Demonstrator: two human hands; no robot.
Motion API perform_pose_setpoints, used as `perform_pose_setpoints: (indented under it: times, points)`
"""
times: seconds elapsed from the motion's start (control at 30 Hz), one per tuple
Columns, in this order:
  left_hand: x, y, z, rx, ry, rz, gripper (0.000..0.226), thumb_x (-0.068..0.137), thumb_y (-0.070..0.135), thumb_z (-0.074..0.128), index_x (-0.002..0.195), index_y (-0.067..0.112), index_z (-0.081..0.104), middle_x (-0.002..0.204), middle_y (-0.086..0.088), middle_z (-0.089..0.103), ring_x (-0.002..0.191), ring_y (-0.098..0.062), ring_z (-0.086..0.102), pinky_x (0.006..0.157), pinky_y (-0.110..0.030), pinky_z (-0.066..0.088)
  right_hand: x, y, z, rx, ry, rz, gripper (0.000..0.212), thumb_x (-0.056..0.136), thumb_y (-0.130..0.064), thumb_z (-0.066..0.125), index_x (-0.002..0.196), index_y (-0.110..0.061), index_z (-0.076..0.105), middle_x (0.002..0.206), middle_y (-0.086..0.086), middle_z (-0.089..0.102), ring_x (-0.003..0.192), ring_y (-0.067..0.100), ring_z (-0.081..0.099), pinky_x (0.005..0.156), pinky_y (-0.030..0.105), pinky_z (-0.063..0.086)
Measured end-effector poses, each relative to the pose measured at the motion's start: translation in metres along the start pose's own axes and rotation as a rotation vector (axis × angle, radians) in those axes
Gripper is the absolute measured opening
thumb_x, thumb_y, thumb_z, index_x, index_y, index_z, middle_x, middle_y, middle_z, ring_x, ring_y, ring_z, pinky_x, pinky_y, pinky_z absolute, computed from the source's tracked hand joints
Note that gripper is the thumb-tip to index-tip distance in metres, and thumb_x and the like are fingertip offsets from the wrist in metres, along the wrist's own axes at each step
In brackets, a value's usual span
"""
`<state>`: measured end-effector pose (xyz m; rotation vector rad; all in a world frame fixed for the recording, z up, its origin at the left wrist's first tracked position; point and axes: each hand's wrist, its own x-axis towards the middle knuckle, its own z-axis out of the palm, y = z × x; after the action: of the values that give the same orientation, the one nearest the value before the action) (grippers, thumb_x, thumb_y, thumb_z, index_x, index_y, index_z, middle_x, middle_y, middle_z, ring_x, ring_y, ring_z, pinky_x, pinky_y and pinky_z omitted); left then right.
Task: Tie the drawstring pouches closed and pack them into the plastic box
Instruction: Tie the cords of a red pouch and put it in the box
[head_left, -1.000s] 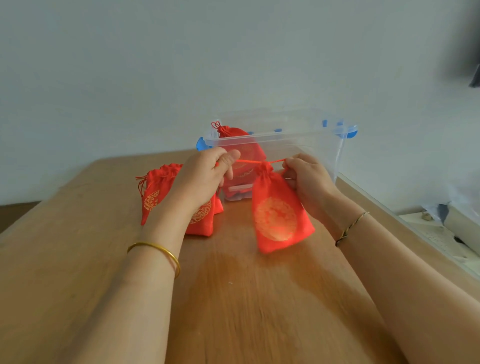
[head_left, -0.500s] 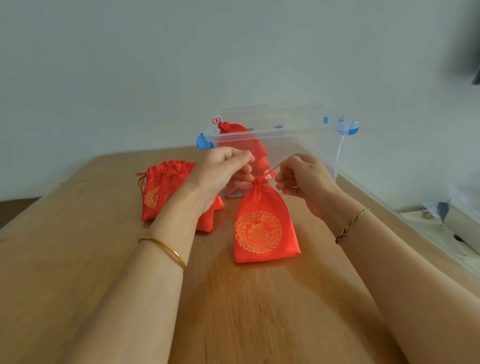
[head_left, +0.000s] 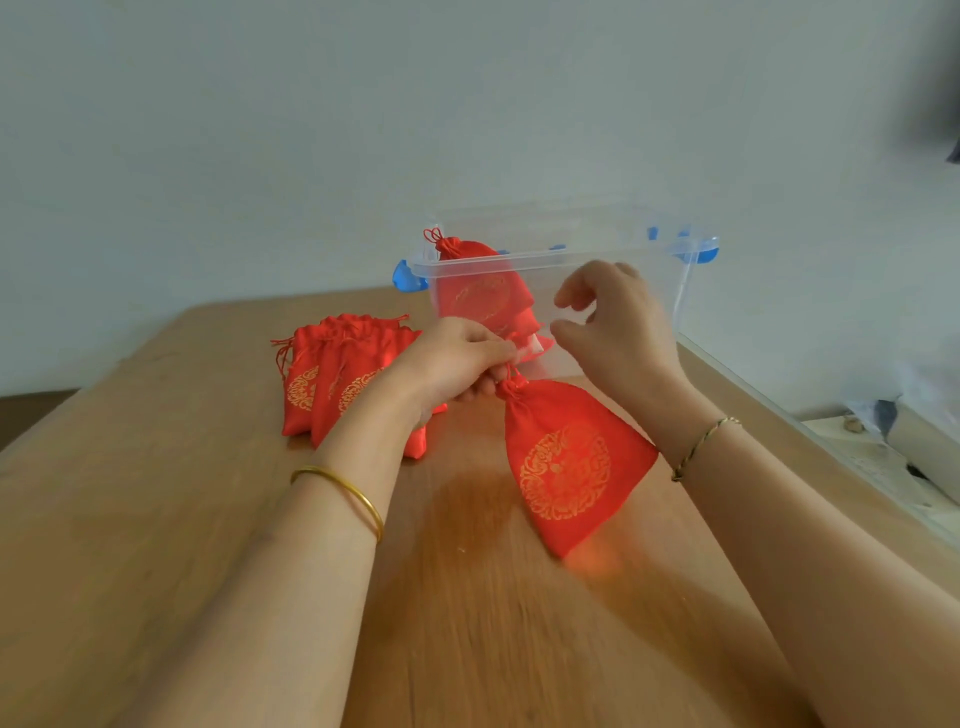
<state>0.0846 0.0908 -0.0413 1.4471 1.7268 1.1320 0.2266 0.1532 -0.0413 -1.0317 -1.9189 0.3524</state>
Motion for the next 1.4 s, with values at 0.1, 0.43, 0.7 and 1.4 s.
perform_pose_setpoints:
  times: [0.1, 0.43, 0.7, 1.4]
  points:
    - [0.001, 0.001, 0.001, -0.017, -0.004, -0.018, 0.021, 0.089, 0.012, 0.052, 0.069, 0.011, 0.058, 0.061, -0.003, 0.053, 0.049, -0.010, 0.044, 0.043, -0.019, 0.035, 0.000, -0.013, -0.004, 0.234, -0.139, -0.043, 0.020, 0.073, -0.002, 0.061, 0.074, -0.021, 0.052, 0.074, -0.002, 0.061, 0.071, 0.017, 0.057, 0.065, 0.027, 0.044]
    - [0.001, 0.004, 0.005, -0.080, -0.005, -0.022, 0.017, 0.089, 0.007, 0.047, 0.075, 0.011, 0.056, 0.061, -0.002, 0.051, 0.047, -0.011, 0.042, 0.045, -0.023, 0.033, -0.009, -0.006, 0.009, 0.457, -0.377, 0.169, 0.022, 0.083, 0.003, 0.055, 0.079, -0.016, 0.046, 0.072, 0.006, 0.059, 0.049, 0.007, 0.054, 0.042, 0.011, 0.040]
    - [0.004, -0.001, 0.002, -0.167, 0.112, -0.016, 0.014, 0.089, 0.011, 0.057, 0.077, 0.017, 0.054, 0.063, -0.001, 0.057, 0.042, -0.003, 0.053, 0.040, -0.016, 0.040, -0.009, -0.002, 0.014, 0.358, -0.320, 0.065, 0.019, 0.073, -0.009, 0.071, 0.075, -0.017, 0.054, 0.065, -0.001, 0.058, 0.058, 0.008, 0.054, 0.057, 0.022, 0.042]
    - [-0.005, 0.021, -0.015, -0.072, 0.419, 0.094, 0.015, 0.080, -0.001, 0.057, 0.079, 0.014, 0.057, 0.069, -0.001, 0.056, 0.061, -0.011, 0.056, 0.040, -0.013, 0.042, -0.012, -0.001, 0.020, 0.448, -0.182, 0.194, 0.020, 0.079, -0.009, 0.065, 0.060, -0.014, 0.061, 0.050, -0.008, 0.050, 0.044, -0.001, 0.039, 0.048, 0.015, 0.034]
